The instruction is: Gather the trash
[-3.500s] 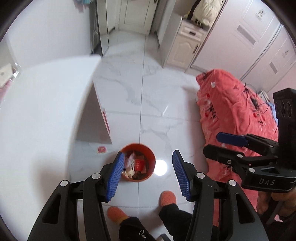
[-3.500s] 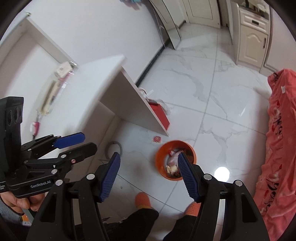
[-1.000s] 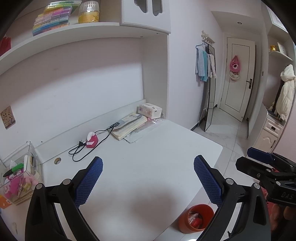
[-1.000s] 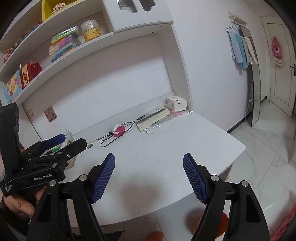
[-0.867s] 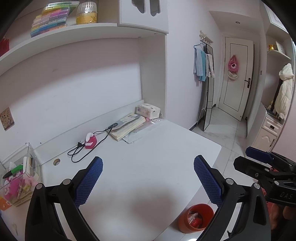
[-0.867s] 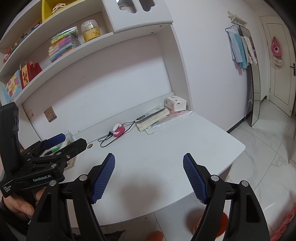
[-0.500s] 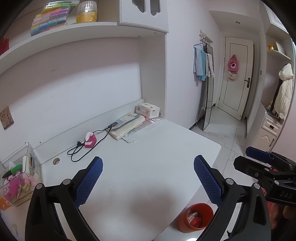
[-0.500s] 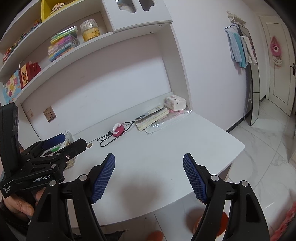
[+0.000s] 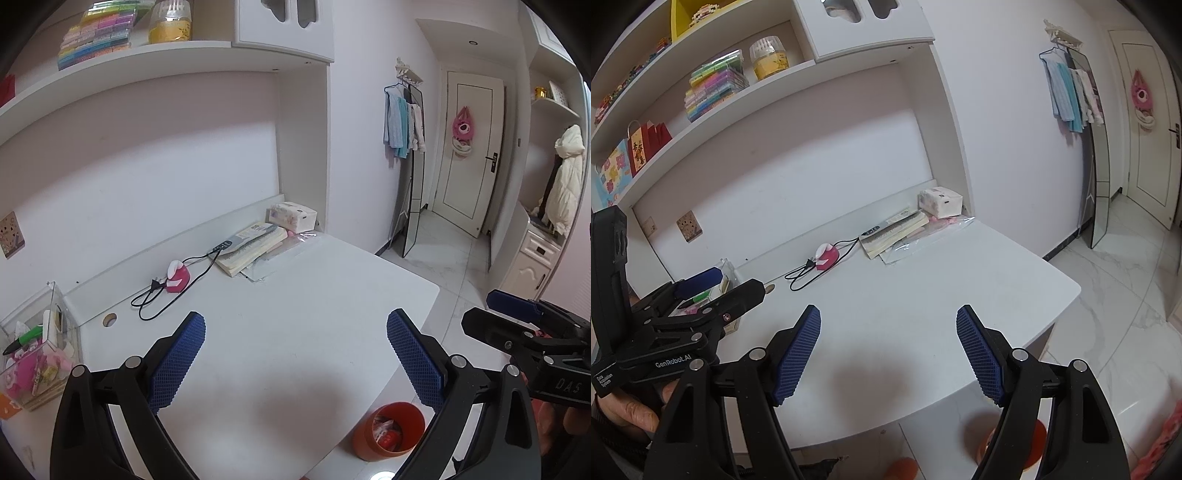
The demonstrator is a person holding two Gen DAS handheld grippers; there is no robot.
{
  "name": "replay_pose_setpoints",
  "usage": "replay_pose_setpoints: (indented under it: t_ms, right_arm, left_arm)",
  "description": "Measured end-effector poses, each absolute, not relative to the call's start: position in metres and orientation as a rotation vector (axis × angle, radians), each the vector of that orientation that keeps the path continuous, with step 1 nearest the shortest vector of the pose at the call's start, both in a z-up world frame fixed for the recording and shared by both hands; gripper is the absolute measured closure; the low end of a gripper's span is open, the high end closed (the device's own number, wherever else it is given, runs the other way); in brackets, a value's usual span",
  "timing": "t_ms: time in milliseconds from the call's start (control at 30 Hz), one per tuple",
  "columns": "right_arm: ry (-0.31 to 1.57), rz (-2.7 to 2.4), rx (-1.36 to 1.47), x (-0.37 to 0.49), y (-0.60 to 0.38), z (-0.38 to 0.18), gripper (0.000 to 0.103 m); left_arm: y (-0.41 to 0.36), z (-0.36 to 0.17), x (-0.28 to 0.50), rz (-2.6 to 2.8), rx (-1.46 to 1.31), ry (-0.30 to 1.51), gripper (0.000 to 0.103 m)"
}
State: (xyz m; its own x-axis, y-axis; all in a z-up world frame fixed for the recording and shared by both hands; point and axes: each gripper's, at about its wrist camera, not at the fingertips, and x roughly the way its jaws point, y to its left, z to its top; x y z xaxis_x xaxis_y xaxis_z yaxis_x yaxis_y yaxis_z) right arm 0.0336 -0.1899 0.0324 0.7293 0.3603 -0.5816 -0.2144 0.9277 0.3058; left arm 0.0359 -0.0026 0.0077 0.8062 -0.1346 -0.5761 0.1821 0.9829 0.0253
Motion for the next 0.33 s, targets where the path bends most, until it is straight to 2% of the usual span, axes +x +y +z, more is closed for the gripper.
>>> replay_pose_setpoints:
  t_ms: [67,100,133,333]
  right_arm:
    - [0.686,0.311,0.22,0.0337,-0.1902,0.0321,0.025]
    - [0.681,0.302,0.219,0.0328,-0.1906,0.0323,0.014]
    - [0.673,0.293,0.219,0.032,-0.1909,0.033,0.009]
    - [0.678,0.288,0.225,0.0369,-0.1933,0.031,0.009]
  left_arm:
    - [-0.004,0.0067,0.0359,-0.168,0.081,0.616,0.006]
    - [-0.0047,0.0061,0.0364,-0.166,0.083,0.62,0.006]
    - [-0.0053,0.0053,0.0366,-0.161,0.085,0.626,0.006]
    - [-0.0063,0.0041,0.0364,-0.165,0.076,0.632,0.006]
